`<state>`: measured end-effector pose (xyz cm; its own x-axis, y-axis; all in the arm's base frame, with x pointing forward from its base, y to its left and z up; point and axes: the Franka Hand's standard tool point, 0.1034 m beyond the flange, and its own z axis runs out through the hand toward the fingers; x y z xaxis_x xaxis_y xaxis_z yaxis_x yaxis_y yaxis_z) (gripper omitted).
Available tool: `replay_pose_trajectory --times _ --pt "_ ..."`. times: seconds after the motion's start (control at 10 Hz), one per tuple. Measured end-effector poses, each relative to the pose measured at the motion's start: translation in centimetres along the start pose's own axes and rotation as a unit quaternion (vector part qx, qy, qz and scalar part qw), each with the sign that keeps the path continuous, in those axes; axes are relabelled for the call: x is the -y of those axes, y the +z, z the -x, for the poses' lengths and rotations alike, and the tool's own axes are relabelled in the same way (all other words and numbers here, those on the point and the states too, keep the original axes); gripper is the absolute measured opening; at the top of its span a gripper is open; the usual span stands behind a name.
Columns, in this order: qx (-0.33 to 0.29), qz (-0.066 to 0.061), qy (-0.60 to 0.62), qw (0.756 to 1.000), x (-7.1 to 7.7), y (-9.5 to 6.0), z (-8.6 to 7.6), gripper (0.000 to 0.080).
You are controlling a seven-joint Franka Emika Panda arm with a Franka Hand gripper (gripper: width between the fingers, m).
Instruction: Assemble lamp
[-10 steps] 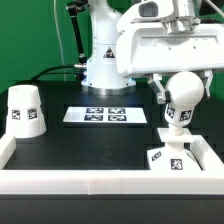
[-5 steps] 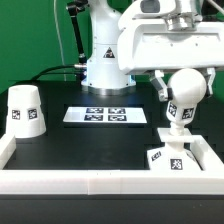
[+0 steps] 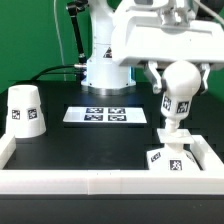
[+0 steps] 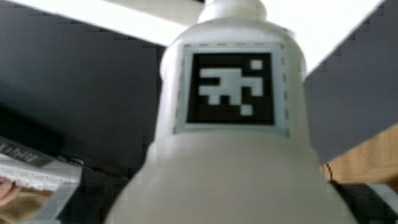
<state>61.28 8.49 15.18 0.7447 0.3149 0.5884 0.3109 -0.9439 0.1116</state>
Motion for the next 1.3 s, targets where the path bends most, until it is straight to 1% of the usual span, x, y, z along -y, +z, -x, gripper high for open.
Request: replay_pose_trajectory --times 0.1,0.3,0.5,0.6,0.7,0.8,0.9,1.3 --pt "0.0 0.003 0.003 1.0 -0.4 -0.1 0.3 0.0576" --pt "0.003 0.001 0.003 1.0 -0.2 0.2 0.6 0.0576" --pt "0.002 0.002 0.004 1.0 -0.3 0.0 0.5 0.0576" --pt "0.004 0.0 0.008 1.0 -0.1 0.1 0.6 0.0576" --pt "0.011 -0.005 0.012 1.0 0.1 0.2 0.9 0.0576" --pt "0.021 -0.009 0.016 1.0 -0.3 0.1 1.1 0.0576" --pt "0.025 -0.01 0.022 0.999 -0.8 0.0 1.3 0.0576" --pt "0.027 -0.011 0.021 0.999 -0.6 0.1 1.4 0.0576"
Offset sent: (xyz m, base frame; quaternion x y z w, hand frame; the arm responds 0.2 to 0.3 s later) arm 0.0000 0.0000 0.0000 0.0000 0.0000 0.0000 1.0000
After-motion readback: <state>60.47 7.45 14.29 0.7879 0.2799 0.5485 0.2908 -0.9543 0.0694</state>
